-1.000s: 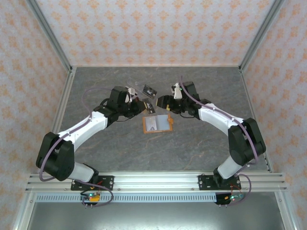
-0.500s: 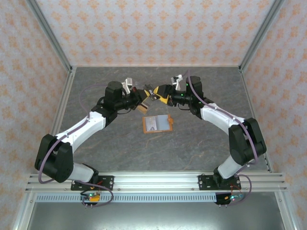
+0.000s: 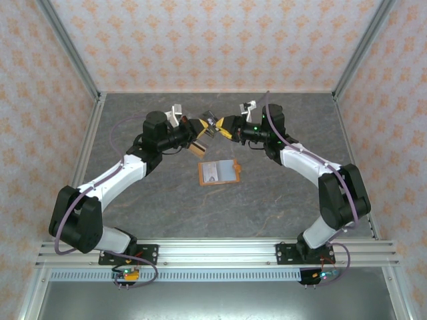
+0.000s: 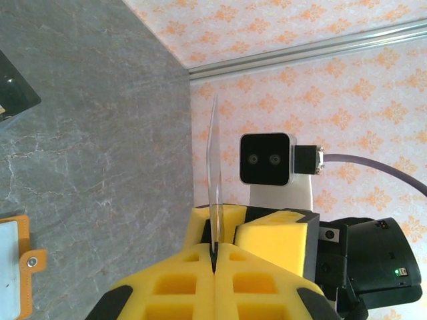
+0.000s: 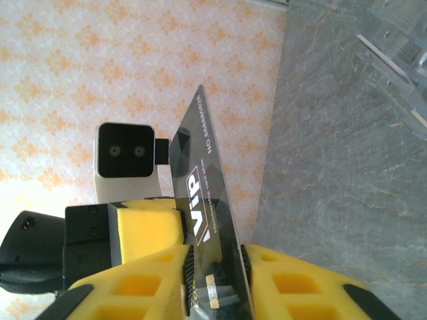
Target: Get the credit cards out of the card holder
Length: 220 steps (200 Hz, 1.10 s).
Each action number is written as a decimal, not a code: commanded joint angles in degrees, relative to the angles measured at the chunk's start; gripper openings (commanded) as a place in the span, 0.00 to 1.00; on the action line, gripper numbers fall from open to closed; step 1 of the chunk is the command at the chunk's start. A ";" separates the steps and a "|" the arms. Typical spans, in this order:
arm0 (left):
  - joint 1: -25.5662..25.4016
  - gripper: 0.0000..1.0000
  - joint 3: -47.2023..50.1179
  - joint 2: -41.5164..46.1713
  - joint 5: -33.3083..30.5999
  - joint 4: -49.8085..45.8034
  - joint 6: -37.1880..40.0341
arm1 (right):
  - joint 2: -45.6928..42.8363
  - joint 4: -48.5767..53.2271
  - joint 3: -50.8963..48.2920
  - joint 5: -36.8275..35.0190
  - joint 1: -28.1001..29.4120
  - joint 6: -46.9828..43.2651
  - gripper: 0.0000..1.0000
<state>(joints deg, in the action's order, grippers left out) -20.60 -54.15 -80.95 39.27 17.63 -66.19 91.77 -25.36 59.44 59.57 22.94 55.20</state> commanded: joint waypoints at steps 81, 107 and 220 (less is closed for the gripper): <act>2.10 0.76 -5.12 3.95 -23.81 -38.34 18.91 | 2.17 28.64 10.77 -15.45 -0.17 -36.52 0.00; 2.80 0.89 -5.98 4.51 -32.32 -45.31 23.14 | 5.66 34.56 16.44 -20.78 0.93 -46.45 0.00; 6.80 1.00 -5.80 2.11 -32.60 -49.71 24.51 | 17.34 38.88 30.05 -25.78 4.50 -74.12 0.00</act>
<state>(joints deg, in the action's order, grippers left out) -14.48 -58.46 -77.49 6.72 -30.06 -41.67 108.18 13.78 87.94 35.00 27.24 -12.27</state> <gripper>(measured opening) 0.997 0.044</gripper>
